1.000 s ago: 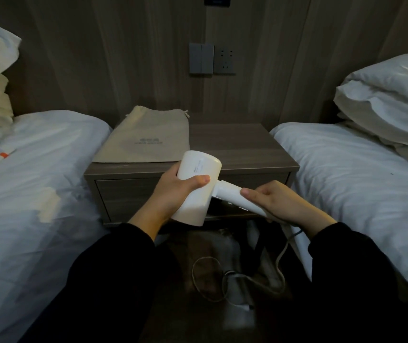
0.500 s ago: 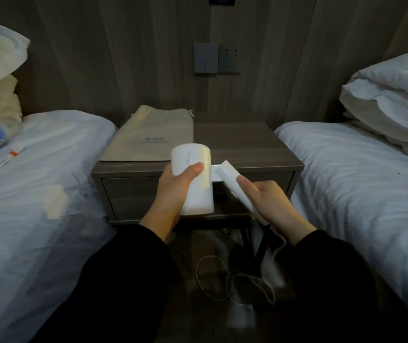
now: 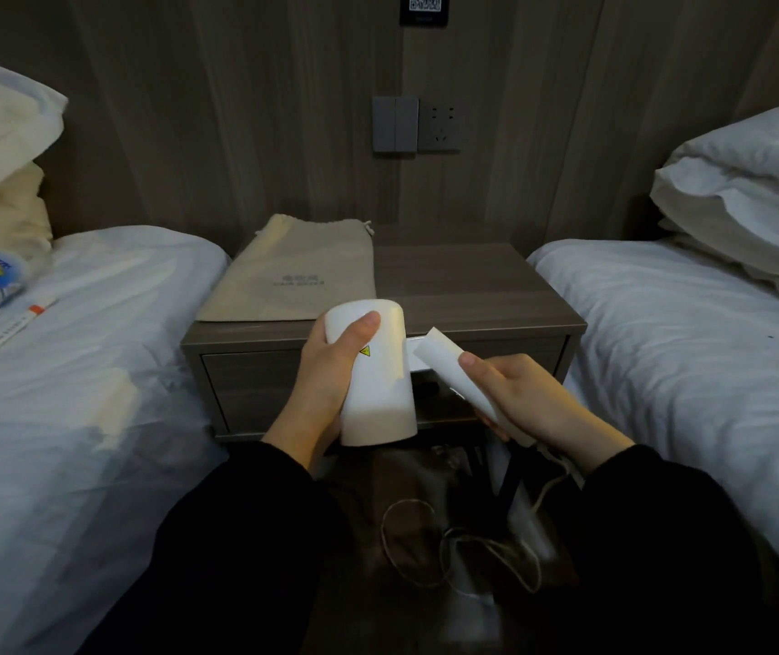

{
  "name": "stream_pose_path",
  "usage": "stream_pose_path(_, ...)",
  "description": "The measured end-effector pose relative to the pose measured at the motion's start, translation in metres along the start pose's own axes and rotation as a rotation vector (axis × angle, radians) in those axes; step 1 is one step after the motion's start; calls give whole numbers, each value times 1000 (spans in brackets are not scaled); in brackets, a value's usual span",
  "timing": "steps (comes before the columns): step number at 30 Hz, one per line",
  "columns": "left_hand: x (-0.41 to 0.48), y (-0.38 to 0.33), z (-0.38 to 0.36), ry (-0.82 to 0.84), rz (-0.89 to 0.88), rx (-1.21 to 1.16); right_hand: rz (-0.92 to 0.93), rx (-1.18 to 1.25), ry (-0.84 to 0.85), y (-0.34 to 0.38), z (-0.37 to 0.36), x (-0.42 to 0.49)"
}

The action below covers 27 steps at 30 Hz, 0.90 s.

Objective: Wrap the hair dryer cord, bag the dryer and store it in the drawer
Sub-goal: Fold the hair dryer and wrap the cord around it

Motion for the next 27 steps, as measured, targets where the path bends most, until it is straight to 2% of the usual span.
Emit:
stream_pose_path(5, -1, -1, 0, -40, -26, -125, 5, -18, -189, 6, -2, -4)
stream_pose_path(9, -6, 17, -11, -141, 100, -330, -155, 217, -311, 4, -23, -12)
stream_pose_path(12, -6, 34, -14, -212, 118, -294, -182, 117, -265, -1, -27, -11)
stream_pose_path(15, -7, 44, -17, -141, 201, -319, -213, 104, -225, -5, -20, -8)
stream_pose_path(17, -6, 44, -19, -64, 180, -275, -190, 123, -227, -7, -14, -6)
stream_pose_path(19, -7, 36, -17, 0, 11, -129, -148, 128, -280, -10, -2, -3)
stream_pose_path(21, -6, 19, -12, 57, -313, 152, -69, 53, -341, -11, 14, 2)
stream_pose_path(23, -7, 7, -10, 211, -626, 496, 20, -55, -349, -14, 27, 6)
stream_pose_path(25, -11, 7, -11, 378, -844, 840, 88, -141, -292, -14, 36, 8)
stream_pose_path(27, -16, 11, -12, 436, -1061, 1092, 152, -231, -187, -12, 41, 8)
Point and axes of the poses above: each hand's wrist, its own x-axis towards the middle knuckle, its own z-axis out of the back of the hand, y = z × x, the point moved 4 cm from there along x, towards the middle knuckle, and after that the axes turned 11 degrees about -y, right-handed, at the moved point
